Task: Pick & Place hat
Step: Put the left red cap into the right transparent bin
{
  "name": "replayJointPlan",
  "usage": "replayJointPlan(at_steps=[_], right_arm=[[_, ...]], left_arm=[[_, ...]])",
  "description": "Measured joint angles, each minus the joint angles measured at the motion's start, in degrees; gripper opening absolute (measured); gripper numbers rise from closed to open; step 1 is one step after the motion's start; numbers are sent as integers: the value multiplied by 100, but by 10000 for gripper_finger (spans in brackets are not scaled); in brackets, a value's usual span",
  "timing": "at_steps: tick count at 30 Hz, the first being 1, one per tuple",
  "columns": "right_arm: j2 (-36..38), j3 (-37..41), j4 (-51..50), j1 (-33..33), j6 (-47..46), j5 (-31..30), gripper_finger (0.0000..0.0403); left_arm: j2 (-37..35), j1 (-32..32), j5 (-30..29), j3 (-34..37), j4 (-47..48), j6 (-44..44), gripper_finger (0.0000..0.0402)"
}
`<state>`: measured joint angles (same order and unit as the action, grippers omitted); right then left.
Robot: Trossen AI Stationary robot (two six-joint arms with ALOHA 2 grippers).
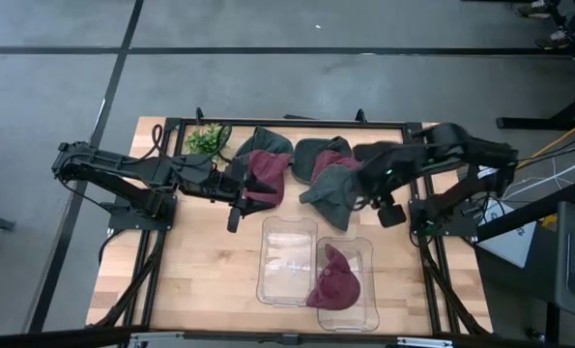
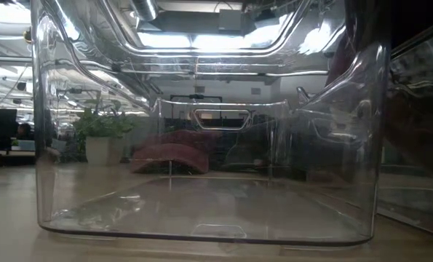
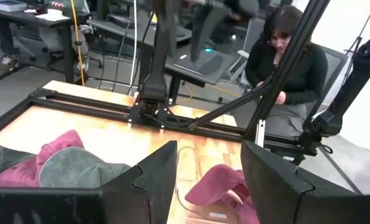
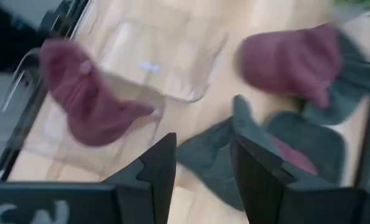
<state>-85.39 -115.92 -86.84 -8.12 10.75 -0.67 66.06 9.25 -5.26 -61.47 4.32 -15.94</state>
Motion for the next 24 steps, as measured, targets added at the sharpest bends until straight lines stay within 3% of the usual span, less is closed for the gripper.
replayJointPlan(at_steps=[14,17,24], right_arm=[[849,130,728,264,-1021,-1135,150],[1229,871,1476,264,-1265,-1303,150],[2320,3426,3474,267,-1554,-1328,150]], left_arm=[[0,-205,-20,0,266,18,173],[0,-292,-12,0,402,46,173],[-2,-646,374,0,645,347,173]])
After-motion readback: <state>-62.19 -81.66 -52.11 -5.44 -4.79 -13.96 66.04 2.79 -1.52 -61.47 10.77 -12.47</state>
